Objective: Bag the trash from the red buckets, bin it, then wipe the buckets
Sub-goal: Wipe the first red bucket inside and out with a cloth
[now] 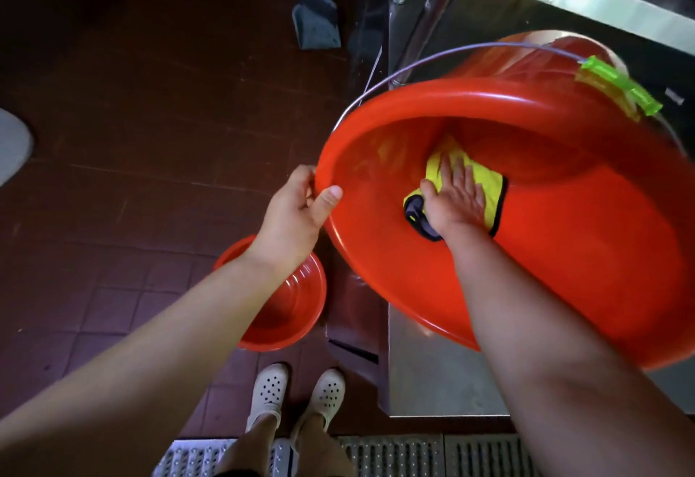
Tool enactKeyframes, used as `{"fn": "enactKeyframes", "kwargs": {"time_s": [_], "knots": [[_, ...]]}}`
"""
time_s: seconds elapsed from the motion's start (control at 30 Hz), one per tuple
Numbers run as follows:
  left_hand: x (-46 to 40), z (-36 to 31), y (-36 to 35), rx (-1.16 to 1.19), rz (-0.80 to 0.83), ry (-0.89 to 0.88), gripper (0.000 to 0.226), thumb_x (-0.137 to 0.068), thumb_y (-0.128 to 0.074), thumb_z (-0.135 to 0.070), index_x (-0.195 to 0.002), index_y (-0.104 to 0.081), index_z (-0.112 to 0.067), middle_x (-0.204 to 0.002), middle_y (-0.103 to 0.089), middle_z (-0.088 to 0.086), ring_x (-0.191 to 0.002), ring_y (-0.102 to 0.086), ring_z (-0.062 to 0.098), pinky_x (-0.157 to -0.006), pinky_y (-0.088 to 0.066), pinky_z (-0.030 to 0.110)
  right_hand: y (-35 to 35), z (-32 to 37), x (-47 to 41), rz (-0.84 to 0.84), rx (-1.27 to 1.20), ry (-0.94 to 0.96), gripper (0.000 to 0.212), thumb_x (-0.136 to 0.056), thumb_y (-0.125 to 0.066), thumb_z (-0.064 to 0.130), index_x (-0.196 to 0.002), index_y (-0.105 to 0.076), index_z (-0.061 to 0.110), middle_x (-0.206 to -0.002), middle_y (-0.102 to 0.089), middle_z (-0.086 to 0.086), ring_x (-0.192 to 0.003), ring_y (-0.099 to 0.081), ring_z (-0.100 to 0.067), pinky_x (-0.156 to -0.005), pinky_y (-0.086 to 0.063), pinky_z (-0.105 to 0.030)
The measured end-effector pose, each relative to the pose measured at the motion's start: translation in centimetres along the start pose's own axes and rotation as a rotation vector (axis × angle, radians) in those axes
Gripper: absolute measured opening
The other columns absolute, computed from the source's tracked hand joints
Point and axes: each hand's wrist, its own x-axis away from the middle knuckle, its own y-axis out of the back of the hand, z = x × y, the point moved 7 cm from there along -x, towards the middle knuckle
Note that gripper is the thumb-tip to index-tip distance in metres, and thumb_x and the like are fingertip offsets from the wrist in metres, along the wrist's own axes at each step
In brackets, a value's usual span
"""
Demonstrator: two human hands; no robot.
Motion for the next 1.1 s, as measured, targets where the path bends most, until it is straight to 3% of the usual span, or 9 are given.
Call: {"fn": "enactKeyframes", "kwargs": {"time_s": [0.1,0.2,0.3,0.43,0.57,0.7,0.77,0.97,1.1], "knots": [[1.8,3.6,-2.6,0.188,0.127,0.226,0.019,-0.096,-0.048,-0.004,-0.111,-0.046,-0.016,-0.092,-0.057,-0.005,-0.087,-0.056,0.006,-0.081,-0.049,0.023,-0.2,0.4,0.5,0.035,-0.046,-0.002,0.064,-0.095,-0.026,0.052,-0.150,-0.001,0.032,-0.160,0.005,0.004,-0.146,0.007,-0.014,-0.117,0.003,-0.039],[3.1,5.3,-4.2,0.272,0.158,0.296,0.029,-0.099,-0.040,-0.005,-0.125,-0.040,-0.018,-0.108,-0.056,-0.003,-0.098,-0.057,0.008,-0.073,-0.053,0.014,-0.5,1.8,3.0,0.015,-0.104,0.021,0.066,-0.095,-0.032,0.048,-0.151,-0.002,0.029,-0.160,0.003,0.003,-0.146,0.005,-0.014,-0.117,0.001,-0.037],[3.0,5.9,-4.0,0.315,0.077,0.284,0.028,-0.098,-0.041,-0.005,-0.121,-0.042,-0.020,-0.104,-0.057,0.000,-0.091,-0.060,0.007,-0.067,-0.054,0.014,-1.4,4.6,8.6,-0.062,-0.067,0.176,0.072,-0.093,-0.035,0.050,-0.150,0.002,0.027,-0.160,0.002,-0.001,-0.147,0.002,-0.016,-0.117,-0.002,-0.036],[2.7,6.3,-3.4,0.197,0.042,0.209,0.026,-0.096,-0.049,-0.009,-0.102,-0.053,-0.033,-0.084,-0.066,-0.013,-0.085,-0.062,0.008,-0.086,-0.052,0.033,-2.5,6.8,15.6,-0.081,-0.063,0.331,0.075,-0.082,-0.017,0.057,-0.144,0.014,0.029,-0.157,0.011,0.001,-0.145,0.010,-0.015,-0.118,0.003,-0.034],[2.1,4.9,-2.9,0.119,0.073,0.139,0.027,-0.088,-0.053,-0.024,-0.097,-0.054,-0.049,-0.084,-0.067,-0.017,-0.086,-0.062,0.007,-0.086,-0.050,0.027,-2.3,6.5,15.8,-0.092,-0.079,0.343,0.074,-0.081,-0.012,0.057,-0.141,0.020,0.031,-0.154,0.017,0.006,-0.144,0.014,-0.011,-0.118,0.006,-0.030],[1.1,2.3,-1.8,0.044,0.093,0.044,0.011,-0.088,-0.055,-0.023,-0.093,-0.048,-0.030,-0.070,-0.056,-0.011,-0.070,-0.054,0.011,-0.078,-0.051,0.049,-1.5,4.8,11.3,-0.090,-0.040,0.267,0.073,-0.091,-0.032,0.053,-0.148,0.008,0.028,-0.159,0.005,0.003,-0.146,0.002,-0.014,-0.117,-0.003,-0.032],[0.6,0.5,-1.1,-0.028,0.095,-0.021,0.013,-0.092,-0.055,-0.017,-0.095,-0.046,-0.026,-0.075,-0.058,-0.005,-0.072,-0.059,0.015,-0.079,-0.052,0.052,-1.0,3.5,8.6,-0.082,-0.014,0.233,0.073,-0.094,-0.039,0.048,-0.150,0.000,0.025,-0.160,0.000,0.000,-0.147,-0.001,-0.015,-0.117,-0.004,-0.032],[0.0,-2.8,-0.6,-0.272,0.067,-0.147,0.011,-0.094,-0.054,-0.028,-0.103,-0.047,-0.026,-0.089,-0.065,-0.006,-0.085,-0.064,0.011,-0.079,-0.053,0.039,0.3,-1.7,1.8,-0.023,0.055,0.054,0.067,-0.095,-0.033,0.049,-0.151,-0.002,0.027,-0.160,0.000,0.001,-0.146,0.001,-0.015,-0.118,-0.003,-0.036],[0.0,-0.5,-1.1,-0.191,0.058,-0.054,0.011,-0.094,-0.054,-0.018,-0.096,-0.046,-0.026,-0.084,-0.061,-0.009,-0.078,-0.061,0.005,-0.072,-0.048,0.025,0.1,-2.5,0.6,0.029,0.109,-0.012,0.065,-0.094,-0.025,0.052,-0.150,0.002,0.031,-0.160,0.005,0.002,-0.146,0.005,-0.016,-0.117,0.001,-0.039]]}}
